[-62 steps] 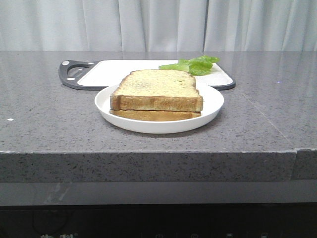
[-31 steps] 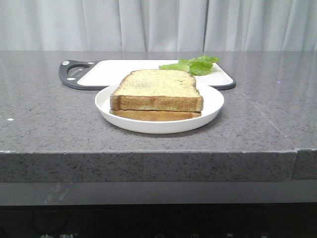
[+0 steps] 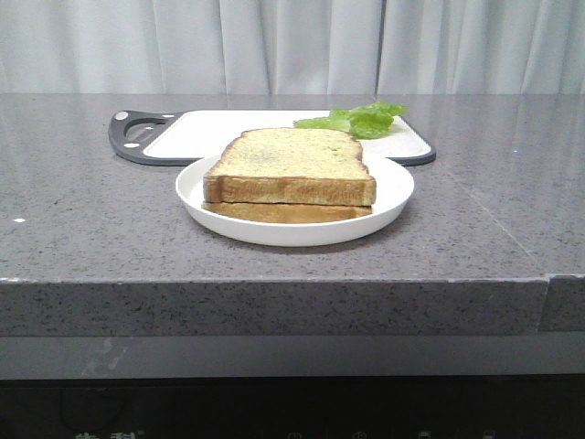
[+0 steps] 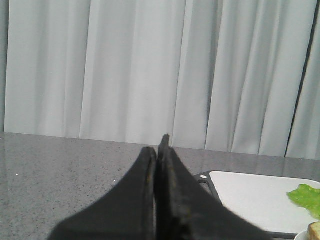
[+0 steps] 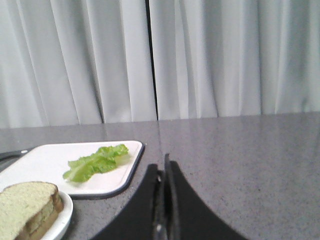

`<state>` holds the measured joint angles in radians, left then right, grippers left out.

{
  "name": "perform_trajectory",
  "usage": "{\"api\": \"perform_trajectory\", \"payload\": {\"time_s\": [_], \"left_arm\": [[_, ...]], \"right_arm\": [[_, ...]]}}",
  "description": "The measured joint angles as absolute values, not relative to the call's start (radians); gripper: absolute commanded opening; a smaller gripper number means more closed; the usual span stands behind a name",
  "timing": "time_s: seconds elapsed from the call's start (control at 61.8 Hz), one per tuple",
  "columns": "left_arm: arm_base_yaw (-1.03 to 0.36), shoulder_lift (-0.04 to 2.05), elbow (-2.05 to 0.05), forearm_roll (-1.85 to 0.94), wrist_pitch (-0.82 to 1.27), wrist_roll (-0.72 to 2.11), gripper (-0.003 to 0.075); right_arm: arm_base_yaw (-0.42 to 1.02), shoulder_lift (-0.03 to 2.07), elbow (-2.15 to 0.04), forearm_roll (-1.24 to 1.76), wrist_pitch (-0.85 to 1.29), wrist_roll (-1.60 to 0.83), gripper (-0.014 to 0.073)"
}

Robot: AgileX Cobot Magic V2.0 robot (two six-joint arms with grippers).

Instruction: Left arm grabs bread, right arm adds lettuce

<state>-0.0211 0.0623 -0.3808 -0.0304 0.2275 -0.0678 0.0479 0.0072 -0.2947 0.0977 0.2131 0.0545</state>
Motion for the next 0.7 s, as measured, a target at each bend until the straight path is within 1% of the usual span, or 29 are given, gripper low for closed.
{"api": "perform_trajectory", "payload": {"time_s": [0.178, 0.323, 0.485, 0.695], "left_arm": [[-0.021, 0.195, -0.554, -0.032, 0.390, -0.068, -0.0020], [-0.021, 0.307, -0.647, -0.032, 0.538, -0.068, -0.0020], [-0.021, 0.401, -0.658, -0.034, 0.642, -0.068, -0.0020], [-0.021, 0.472, -0.658, -0.043, 0.657, -0.068, -0.0020]], "right_arm": [[0.048, 0.125, -0.465, 0.098, 0.352, 0.055, -0.0118], [0.048, 0.260, -0.580, 0.098, 0.497, 0.055, -0.0118], [0.048, 0.380, -0.603, 0.098, 0.588, 0.055, -0.0118], [0.048, 0.492, -0.603, 0.098, 0.612, 0.055, -0.0118]]}}
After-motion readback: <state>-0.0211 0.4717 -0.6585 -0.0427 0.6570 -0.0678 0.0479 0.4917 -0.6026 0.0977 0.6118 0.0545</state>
